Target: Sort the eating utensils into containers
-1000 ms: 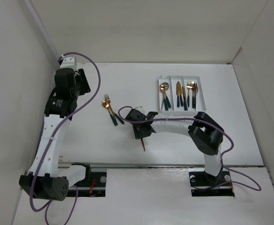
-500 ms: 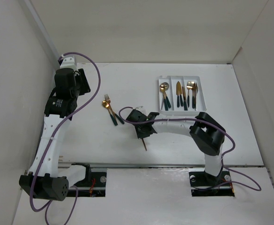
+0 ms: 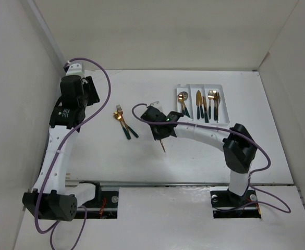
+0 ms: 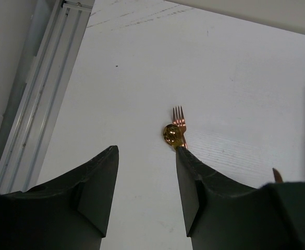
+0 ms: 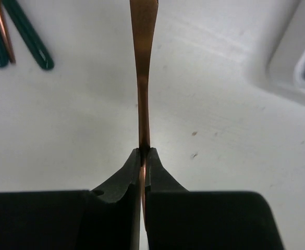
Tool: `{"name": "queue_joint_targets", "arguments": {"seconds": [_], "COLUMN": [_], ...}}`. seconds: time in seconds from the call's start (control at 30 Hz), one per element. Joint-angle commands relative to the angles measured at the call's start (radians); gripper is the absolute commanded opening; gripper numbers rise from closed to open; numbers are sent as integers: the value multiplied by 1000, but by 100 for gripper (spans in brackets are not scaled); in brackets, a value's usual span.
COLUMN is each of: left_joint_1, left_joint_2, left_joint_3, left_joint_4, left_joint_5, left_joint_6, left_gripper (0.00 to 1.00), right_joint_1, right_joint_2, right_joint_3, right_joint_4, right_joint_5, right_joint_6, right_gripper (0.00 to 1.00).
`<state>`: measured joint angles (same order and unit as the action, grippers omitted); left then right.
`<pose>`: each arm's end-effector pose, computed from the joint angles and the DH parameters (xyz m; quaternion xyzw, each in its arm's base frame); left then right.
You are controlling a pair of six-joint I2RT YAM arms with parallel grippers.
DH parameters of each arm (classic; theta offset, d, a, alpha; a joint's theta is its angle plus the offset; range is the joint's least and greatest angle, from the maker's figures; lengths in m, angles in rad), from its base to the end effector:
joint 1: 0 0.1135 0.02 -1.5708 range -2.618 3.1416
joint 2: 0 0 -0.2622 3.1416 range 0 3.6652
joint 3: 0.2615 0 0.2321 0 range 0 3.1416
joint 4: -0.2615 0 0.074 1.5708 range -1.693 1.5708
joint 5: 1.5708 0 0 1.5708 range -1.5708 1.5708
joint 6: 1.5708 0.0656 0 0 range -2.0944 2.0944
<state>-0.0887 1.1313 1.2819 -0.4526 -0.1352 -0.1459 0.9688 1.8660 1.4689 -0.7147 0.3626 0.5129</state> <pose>0.2536 -0.0137 0.4024 -0.0630 0.8021 -0.0152 0.5936 0.2379 0.3051 0.2117 -0.1765 0.9423 0.0215 0.2836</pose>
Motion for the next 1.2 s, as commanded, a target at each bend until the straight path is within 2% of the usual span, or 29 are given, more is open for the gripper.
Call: {"name": "queue_joint_targets", "arguments": {"seconds": [0.0,0.27,0.43,0.67,0.97,1.03,1.07,1.17], "left_joint_1": [10,59,99,129,129,129,129,129], "left_joint_2": [7,64,125,189,280,289,289,289], "left_joint_3": [-12,-3,25,45,111,111,111,111], "left_joint_4": [34,34,25,25,6,6,6,6], "left_joint_5": [14,46,80,71,71,71,80,80], "left_joint_6": [5,5,5,5,5,5,5,5], "left_gripper": [45,45,45,45,44,44,44,44], "right_joint_1": [-76,-381,-560,-674,-693,-693,-693,-693], "right_joint_2": [-50,-50,13,155,256,256,256,205], "right_joint_3": [76,136,159,231,274,274,283,283], "right_joint_4": [-19,50,121,156,146,133,121,112], "right_joint_5": [56,46,12,-42,-77,-88,-97,-87], "right_joint_6": [-85,-269,-384,-406,-373,-373,-373,-373], "right_gripper": [0,0,0,0,0,9,22,43]}}
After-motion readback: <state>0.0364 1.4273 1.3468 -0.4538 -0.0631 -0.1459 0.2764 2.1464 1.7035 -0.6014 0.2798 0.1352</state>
